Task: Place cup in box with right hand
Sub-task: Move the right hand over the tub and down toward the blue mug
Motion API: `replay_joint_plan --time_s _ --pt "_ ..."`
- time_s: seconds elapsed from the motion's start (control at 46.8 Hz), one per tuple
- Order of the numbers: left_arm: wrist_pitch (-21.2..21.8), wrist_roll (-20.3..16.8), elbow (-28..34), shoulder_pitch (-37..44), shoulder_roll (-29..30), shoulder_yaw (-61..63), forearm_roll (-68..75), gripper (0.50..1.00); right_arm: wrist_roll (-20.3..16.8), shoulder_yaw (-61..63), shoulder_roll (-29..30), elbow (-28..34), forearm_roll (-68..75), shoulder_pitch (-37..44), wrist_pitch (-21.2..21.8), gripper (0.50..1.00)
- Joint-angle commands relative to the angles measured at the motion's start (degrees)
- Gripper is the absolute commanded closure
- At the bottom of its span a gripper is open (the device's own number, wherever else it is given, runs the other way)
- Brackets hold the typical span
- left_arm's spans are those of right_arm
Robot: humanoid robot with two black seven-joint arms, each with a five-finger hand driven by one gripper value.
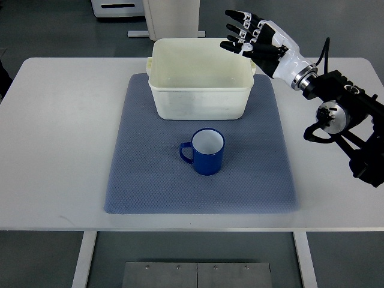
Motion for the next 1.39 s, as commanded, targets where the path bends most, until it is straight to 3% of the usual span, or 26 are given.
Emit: replay_joint_plan --time_s 0.0,0.428,0.855,1.368 --pt "0.0 0.01 0.01 0.01 0.0 0.0 0.0 0.5 0.09 -1.78 0.0 2.51 -0.41 0.01 0.11 0.5" --pt "0.0 0.01 0.01 0.01 0.0 0.0 0.0 0.5 0.09 -8.9 -0.09 10.69 -6.56 0.19 4.15 0.5" --pt "0.0 0.01 0.01 0.01 0.0 0.0 0.0 0.5 0.44 -12.86 0.0 9.81 -10.08 -0.16 4.94 0.5" --pt "0.0 0.01 0.01 0.01 0.0 0.0 0.0 0.5 4.04 -13.03 -1.49 6.47 -12.54 -4.82 4.94 0.5"
